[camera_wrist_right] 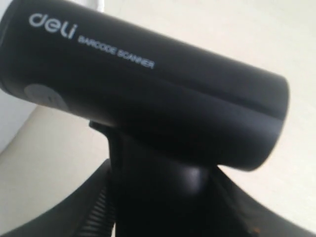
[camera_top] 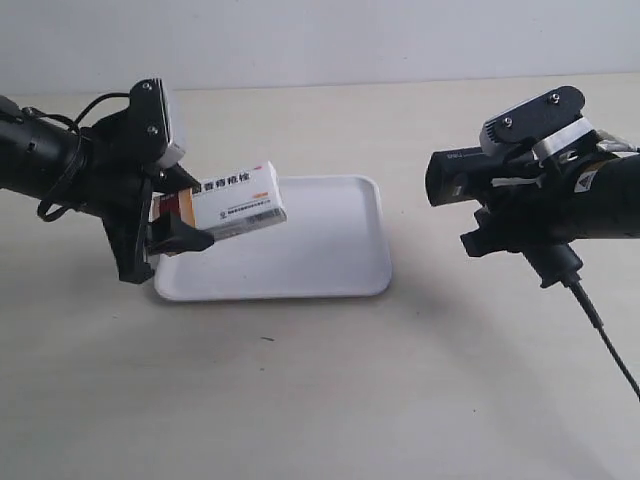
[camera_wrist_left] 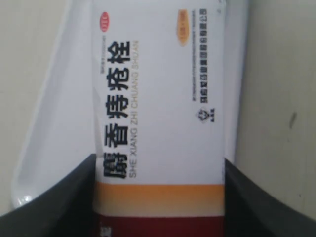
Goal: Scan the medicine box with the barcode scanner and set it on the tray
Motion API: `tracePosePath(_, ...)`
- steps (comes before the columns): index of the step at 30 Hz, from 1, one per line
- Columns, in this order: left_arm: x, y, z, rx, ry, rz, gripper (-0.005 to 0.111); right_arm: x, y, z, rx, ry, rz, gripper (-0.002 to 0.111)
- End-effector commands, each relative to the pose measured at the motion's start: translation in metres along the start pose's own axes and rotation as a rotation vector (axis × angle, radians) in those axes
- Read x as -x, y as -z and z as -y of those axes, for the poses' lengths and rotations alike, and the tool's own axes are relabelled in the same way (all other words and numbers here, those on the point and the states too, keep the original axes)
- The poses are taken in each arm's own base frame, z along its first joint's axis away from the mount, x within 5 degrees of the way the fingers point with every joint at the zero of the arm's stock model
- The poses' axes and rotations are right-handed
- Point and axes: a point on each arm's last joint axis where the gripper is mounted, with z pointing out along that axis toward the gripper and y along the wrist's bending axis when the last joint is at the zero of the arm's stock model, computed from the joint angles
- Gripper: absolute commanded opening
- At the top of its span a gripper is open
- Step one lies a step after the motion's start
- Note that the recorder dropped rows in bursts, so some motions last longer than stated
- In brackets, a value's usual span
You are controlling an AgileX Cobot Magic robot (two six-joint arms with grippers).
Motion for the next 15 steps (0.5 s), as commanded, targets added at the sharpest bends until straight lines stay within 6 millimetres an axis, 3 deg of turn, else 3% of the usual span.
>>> tracePosePath(1,0.005,-0.010,-0.009,0.000,0.086,0.062,0.000,0.004,-0.015,0.006,-0.056,-0.099,0.089,0.000)
tracePosePath(7,-0.007,-0.040,-0.020,-0.028,0.187,0.060,0.000,0.005,-0.047,0.012,-0.068,-0.174,0.027,0.000)
tracePosePath(15,-0.017,-0.060,-0.027,0.001,0.305,0.062,0.000,0.000,-0.078,0.012,-0.061,-0.202,-0.043,0.000)
